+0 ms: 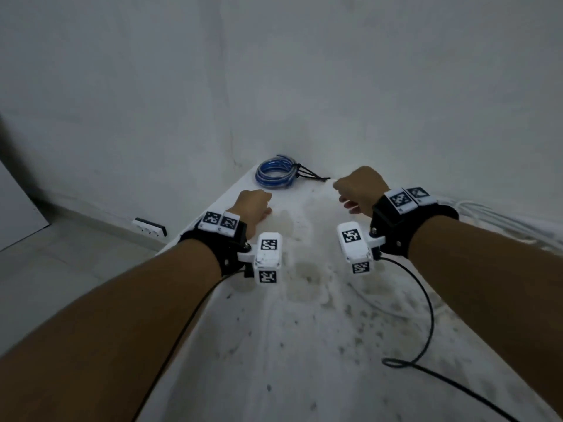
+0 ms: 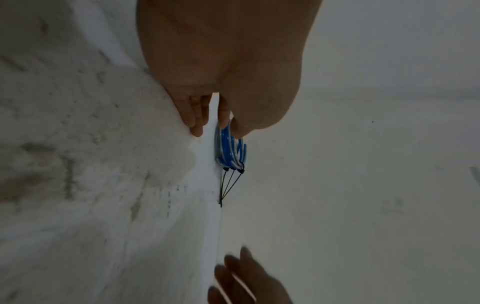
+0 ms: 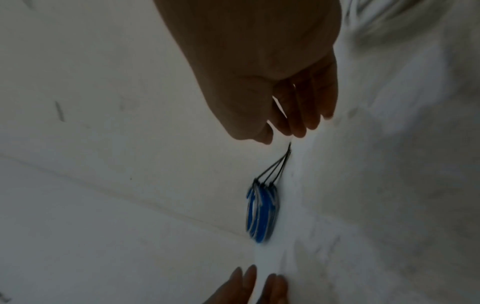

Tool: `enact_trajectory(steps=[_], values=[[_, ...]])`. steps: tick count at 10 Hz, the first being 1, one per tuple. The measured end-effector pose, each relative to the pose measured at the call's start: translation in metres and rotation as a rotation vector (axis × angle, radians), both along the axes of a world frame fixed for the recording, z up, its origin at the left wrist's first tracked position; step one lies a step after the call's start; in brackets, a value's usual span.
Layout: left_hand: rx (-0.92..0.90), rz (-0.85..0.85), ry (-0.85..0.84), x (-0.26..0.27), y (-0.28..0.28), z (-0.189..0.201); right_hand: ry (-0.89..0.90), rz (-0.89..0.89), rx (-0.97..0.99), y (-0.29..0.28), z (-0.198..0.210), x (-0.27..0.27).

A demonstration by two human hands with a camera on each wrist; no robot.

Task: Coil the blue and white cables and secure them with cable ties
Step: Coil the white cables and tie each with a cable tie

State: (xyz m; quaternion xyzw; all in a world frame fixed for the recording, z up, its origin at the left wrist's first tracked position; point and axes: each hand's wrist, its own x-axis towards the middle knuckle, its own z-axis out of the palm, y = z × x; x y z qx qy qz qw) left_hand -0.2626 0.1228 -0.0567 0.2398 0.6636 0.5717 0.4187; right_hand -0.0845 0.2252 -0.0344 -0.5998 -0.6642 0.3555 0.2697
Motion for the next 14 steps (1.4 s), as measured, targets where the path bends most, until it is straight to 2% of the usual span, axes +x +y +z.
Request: enact_trajectory(steps=[1, 2, 3, 4, 5, 6, 8, 9, 11, 12, 13, 14], values=[[-0.026, -0.097, 0.109, 0.027, -0.009, 0.007, -0.075, -0.038, 0.057, -0.018, 0.001, 0.064], [-0.078, -0.284, 0.309, 0.081, -0.012, 0.015, -0.231, -0.092, 0.127, -0.031, 0.006, 0.136], [-0.083, -0.499, 0.431, 0.131, -0.012, 0.022, -0.505, -0.144, 0.180, -0.048, 0.012, 0.203], [-0.054, -0.627, 0.613, 0.185, -0.010, 0.027, -0.626, -0.167, 0.137, -0.063, 0.012, 0.265], [-0.030, -0.722, 0.781, 0.229, -0.007, 0.028, -0.750, -0.110, 0.099, -0.081, 0.002, 0.311], [0.012, -0.779, 0.928, 0.261, -0.001, 0.024, -0.770, -0.021, -0.010, -0.090, -0.021, 0.338], [-0.109, -0.835, 1.575, 0.298, 0.016, -0.008, -0.681, 0.008, -0.055, -0.082, -0.033, 0.348], [-0.139, -0.868, 1.680, 0.303, 0.024, -0.013, -0.685, 0.053, -0.049, -0.081, -0.030, 0.352], [-0.085, -0.847, 1.751, 0.311, 0.037, -0.006, -0.529, 0.125, -0.041, -0.077, -0.023, 0.362], [0.055, -0.793, 1.644, 0.301, 0.041, -0.002, -0.296, 0.106, -0.121, -0.072, -0.026, 0.370], [0.166, -0.629, 1.529, 0.288, 0.043, 0.016, -0.038, 0.052, -0.209, -0.076, -0.022, 0.377], [0.164, -0.478, 1.534, 0.278, 0.045, 0.047, 0.038, 0.066, -0.252, -0.077, -0.017, 0.381]])
